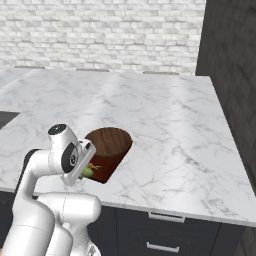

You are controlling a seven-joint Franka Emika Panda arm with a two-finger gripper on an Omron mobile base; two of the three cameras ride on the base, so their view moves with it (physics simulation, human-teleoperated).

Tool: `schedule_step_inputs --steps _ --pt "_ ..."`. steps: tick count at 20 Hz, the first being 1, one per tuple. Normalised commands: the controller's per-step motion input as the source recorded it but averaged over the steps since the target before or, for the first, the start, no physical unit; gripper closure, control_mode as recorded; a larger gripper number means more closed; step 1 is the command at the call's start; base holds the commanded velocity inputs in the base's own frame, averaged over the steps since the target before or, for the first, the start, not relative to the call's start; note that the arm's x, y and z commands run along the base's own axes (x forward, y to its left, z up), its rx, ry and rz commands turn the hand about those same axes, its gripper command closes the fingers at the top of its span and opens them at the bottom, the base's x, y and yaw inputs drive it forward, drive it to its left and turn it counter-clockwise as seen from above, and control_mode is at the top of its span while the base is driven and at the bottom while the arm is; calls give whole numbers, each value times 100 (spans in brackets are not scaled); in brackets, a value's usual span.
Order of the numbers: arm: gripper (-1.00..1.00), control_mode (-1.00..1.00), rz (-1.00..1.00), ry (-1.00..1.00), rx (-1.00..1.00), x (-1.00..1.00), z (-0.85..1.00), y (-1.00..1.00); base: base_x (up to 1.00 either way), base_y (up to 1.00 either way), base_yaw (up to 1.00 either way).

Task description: Place the two vegetables and bowl onto the tray for setting up a vegetable dip station.

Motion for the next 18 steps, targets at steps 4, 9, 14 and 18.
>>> schedule_step_inputs --steps 4,9,14,18 --pt "100 -100 0 1 1 3 -15 0 0 0 0" --pt "100 -100 0 0 0 4 -15 1 0 0 0" --pt "100 -100 0 0 0 7 -16 0 0 0 0" --pt "100 -100 0 0 0 7 -20 0 0 0 0"
